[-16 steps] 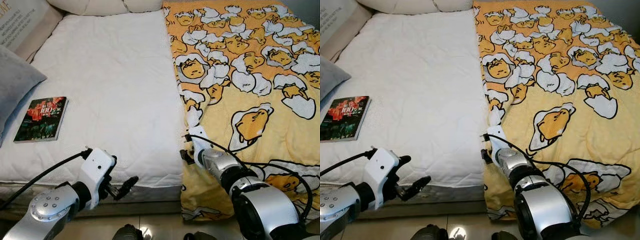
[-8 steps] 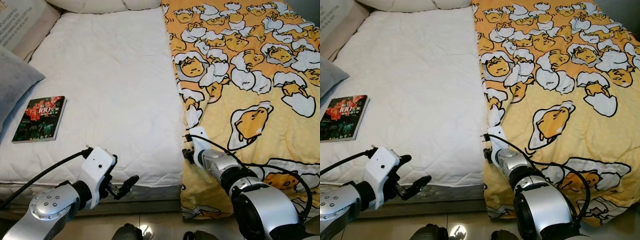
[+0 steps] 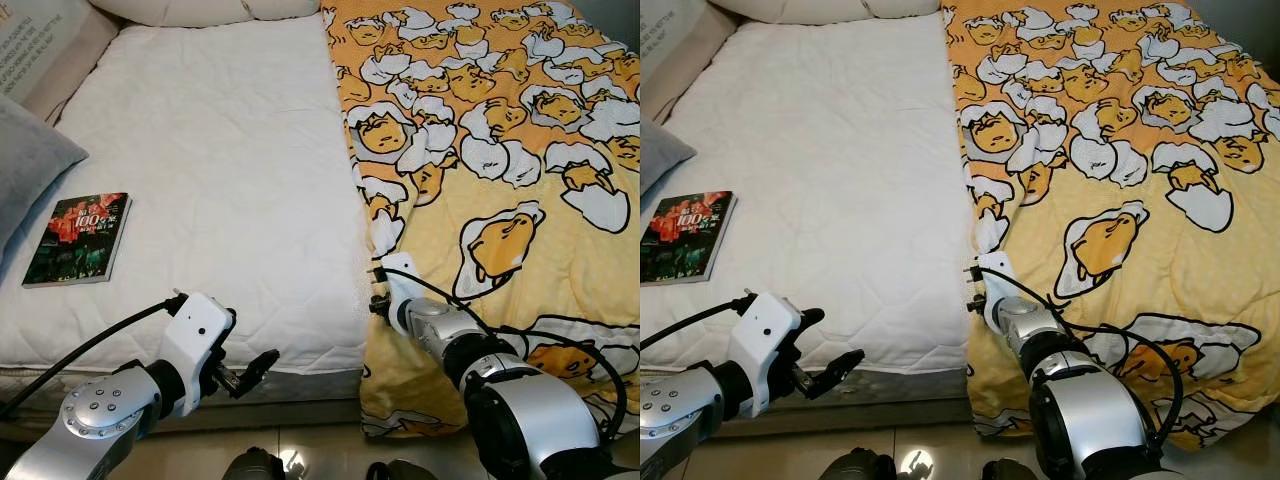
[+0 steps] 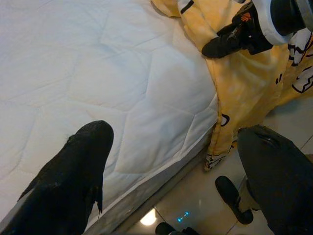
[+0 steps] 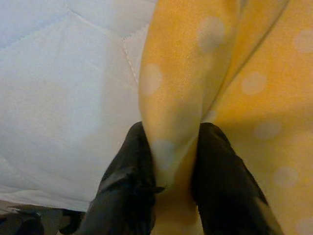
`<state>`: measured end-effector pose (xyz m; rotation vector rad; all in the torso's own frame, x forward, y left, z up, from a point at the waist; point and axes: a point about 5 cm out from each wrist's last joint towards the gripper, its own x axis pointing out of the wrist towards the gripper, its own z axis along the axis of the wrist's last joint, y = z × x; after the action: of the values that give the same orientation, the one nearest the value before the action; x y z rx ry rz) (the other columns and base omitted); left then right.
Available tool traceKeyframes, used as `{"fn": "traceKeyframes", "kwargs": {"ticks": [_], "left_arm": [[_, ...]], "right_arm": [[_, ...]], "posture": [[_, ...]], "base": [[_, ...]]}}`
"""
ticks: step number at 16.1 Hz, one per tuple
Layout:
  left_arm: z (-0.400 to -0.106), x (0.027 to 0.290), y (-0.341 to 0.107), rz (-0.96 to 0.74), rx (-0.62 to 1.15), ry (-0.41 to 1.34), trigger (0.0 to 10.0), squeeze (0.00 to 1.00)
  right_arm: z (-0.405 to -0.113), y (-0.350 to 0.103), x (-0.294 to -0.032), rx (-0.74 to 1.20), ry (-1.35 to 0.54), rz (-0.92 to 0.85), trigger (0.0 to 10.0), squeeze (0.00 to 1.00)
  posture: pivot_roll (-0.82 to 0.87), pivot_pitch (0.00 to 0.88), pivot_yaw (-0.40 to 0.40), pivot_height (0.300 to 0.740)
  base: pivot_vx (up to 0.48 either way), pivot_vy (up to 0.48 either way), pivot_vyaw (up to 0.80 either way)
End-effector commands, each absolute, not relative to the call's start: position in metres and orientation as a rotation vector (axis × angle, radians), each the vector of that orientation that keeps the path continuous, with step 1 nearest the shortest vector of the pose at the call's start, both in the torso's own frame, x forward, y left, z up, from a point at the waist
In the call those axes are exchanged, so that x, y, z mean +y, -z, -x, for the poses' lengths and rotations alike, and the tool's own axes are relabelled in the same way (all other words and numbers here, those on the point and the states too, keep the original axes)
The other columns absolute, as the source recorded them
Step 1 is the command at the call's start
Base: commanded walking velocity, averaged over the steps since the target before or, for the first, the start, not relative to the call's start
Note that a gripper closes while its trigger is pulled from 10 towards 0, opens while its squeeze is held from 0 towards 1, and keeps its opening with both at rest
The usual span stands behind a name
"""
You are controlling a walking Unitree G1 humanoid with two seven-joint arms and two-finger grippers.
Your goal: Clean up the room
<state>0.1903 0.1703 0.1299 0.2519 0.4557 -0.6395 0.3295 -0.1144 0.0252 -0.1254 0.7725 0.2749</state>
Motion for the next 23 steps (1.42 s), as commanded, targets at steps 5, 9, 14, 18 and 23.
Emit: {"fn": "traceKeyframes", "kwargs": {"ticks": [5,9,14,18,23], "left_arm": [[-0.19,0.17,-0.128,-0.25,0.47,0.642,10.0,0.0],[-0.19,0.169,-0.126,-0.245,0.469,0.639,10.0,0.0],[-0.191,0.168,-0.125,-0.241,0.465,0.642,10.0,0.0],[-0.191,0.168,-0.124,-0.242,0.466,0.645,10.0,0.0],[-0.193,0.17,-0.121,-0.248,0.467,0.647,10.0,0.0]], "right_arm": [[-0.324,-0.019,-0.109,0.787,-0.298,0.106,0.0,0.0],[-0.319,-0.014,-0.105,0.791,-0.32,0.085,0.0,0.0],[-0.304,0.0,-0.102,0.832,-0.38,0.093,0.0,0.0],[-0.291,0.01,-0.089,0.856,-0.454,0.077,0.0,0.0],[-0.279,0.013,-0.063,0.85,-0.587,0.073,0.0,0.0]], "posture": [[0.19,0.12,0.028,0.74],[0.17,0.106,0.028,0.74],[0.16,0.085,0.033,0.74],[0.15,0.078,0.036,0.74],[0.13,0.062,0.032,0.74]], "base": [[0.0,0.0,0.0],[0.0,0.0,0.0],[0.0,0.0,0.0],[0.0,0.0,0.0],[0.0,0.0,0.0]]}}
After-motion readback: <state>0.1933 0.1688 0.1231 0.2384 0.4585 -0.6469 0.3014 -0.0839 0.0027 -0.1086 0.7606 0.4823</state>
